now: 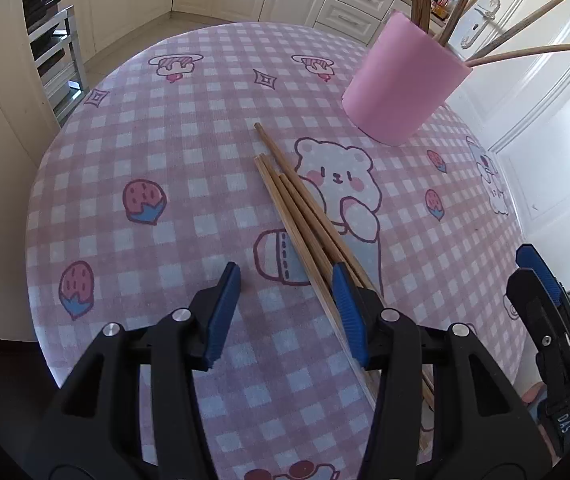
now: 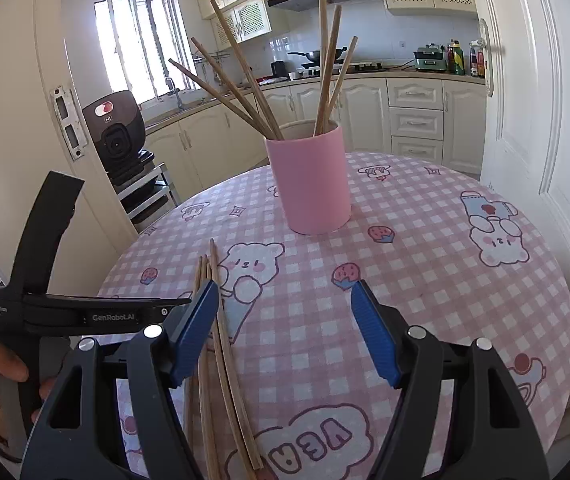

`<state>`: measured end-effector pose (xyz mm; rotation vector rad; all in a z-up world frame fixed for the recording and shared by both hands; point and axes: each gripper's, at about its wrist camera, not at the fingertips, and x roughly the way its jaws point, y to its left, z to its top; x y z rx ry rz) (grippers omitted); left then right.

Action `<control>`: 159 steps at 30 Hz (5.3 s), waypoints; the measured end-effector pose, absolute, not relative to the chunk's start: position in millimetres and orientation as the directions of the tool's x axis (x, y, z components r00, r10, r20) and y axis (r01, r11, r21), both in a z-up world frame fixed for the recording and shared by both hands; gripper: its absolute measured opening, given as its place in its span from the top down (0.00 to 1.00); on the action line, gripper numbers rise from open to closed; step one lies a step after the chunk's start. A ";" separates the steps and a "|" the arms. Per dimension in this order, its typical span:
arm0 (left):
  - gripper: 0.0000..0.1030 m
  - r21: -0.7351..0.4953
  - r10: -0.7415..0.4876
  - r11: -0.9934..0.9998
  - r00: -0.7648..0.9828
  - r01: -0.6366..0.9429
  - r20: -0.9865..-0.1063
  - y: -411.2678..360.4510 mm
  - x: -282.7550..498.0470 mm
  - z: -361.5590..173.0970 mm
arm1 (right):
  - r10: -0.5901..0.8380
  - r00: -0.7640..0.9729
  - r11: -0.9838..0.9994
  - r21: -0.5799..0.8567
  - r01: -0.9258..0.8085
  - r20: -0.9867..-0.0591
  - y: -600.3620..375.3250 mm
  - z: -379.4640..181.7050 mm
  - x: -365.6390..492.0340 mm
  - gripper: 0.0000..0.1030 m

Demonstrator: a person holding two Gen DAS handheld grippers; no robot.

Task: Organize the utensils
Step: 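Pull both open grippers back and lower them to the chopstick pile, then close the right gripper on one chopstick while the left gripper grasps another, then lift both held chopsticks and carry them over the pink cup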

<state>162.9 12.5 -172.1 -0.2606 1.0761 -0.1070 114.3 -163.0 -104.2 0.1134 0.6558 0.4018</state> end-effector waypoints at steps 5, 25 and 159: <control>0.54 -0.179 -0.143 0.983 0.456 -0.037 -0.878 2.2 167.5 -171.6 | 0.406 0.715 0.914 0.244 -0.325 -0.570 -167.4 -106.7 115.1 0.36; 0.64 -0.014 -0.010 1.000 0.470 -0.004 -0.883 -13.5 181.2 -174.2 | 0.391 0.697 0.919 0.218 -0.329 -0.600 -165.9 -113.1 120.4 0.33; 0.94 -0.176 -0.316 0.948 0.841 0.264 -0.438 -23.8 134.6 41.9 | 0.534 0.723 0.839 0.165 -0.519 -0.438 -174.8 27.6 148.3 0.96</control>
